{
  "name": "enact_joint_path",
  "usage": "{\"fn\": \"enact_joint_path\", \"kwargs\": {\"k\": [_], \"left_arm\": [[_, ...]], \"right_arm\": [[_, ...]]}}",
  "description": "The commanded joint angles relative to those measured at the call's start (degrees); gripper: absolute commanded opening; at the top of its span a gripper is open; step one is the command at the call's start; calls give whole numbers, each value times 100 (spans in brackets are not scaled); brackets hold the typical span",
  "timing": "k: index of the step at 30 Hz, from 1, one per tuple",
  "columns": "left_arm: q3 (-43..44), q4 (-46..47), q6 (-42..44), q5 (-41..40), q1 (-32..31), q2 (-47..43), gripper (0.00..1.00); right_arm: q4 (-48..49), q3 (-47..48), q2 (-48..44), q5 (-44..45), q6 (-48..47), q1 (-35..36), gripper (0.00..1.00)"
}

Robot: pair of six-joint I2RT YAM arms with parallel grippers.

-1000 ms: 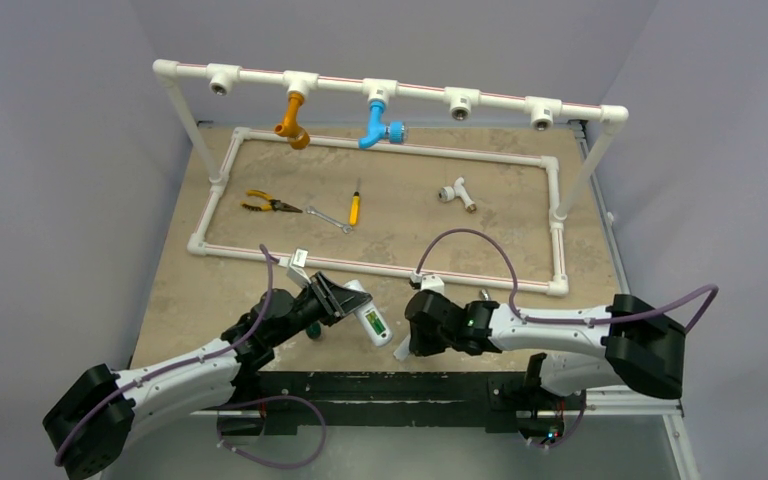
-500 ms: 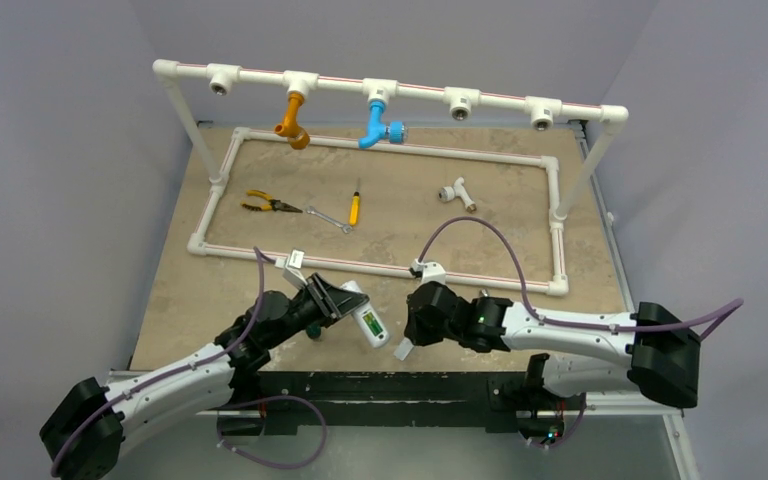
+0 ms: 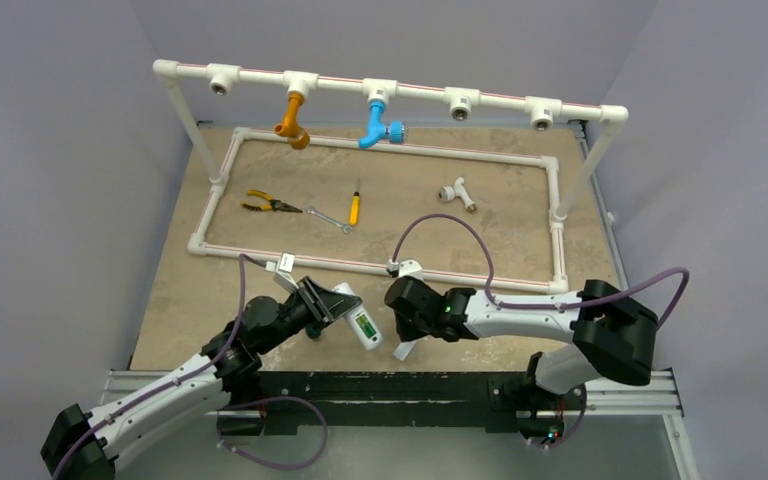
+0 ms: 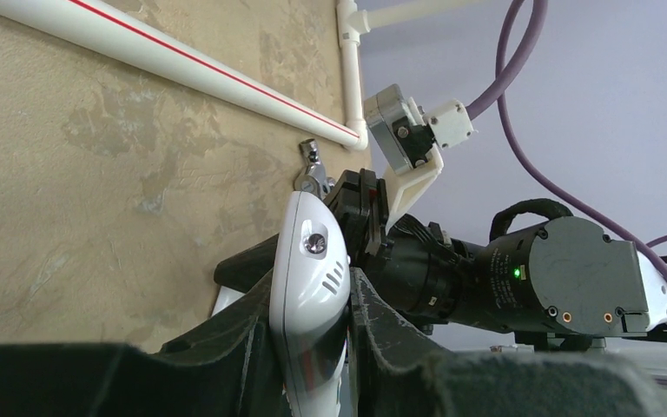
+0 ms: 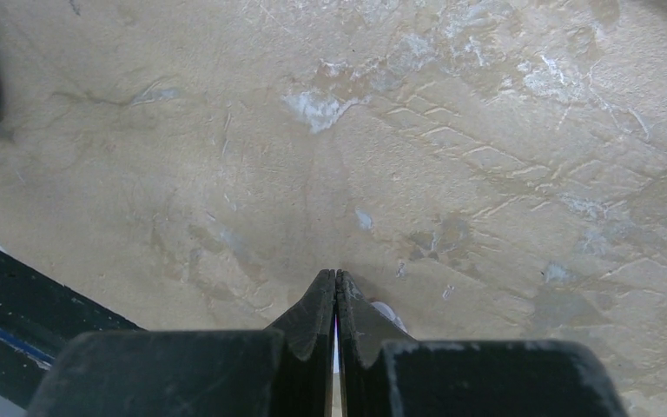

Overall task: Load the batteries into the remote control
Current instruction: Adjust the battery cover at the center of the board.

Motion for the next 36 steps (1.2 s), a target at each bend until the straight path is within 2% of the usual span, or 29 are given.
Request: {"fn": "enact_joint_path", "kwargs": {"k": [1, 17, 27, 36], "left_arm": [[55, -40, 85, -70, -24, -96, 0], [55, 474, 79, -43, -24, 428, 0], [37, 503, 75, -34, -25, 434, 0], [43, 440, 75, -25, -29, 362, 0]], "right_arm": [[-229, 260, 154, 177, -122, -18, 0], [-1137, -254, -400, 306, 310, -19, 0], [-1300, -596, -950, 92, 438, -1, 0], [-1723, -376, -1661, 469, 101, -1, 1]]}}
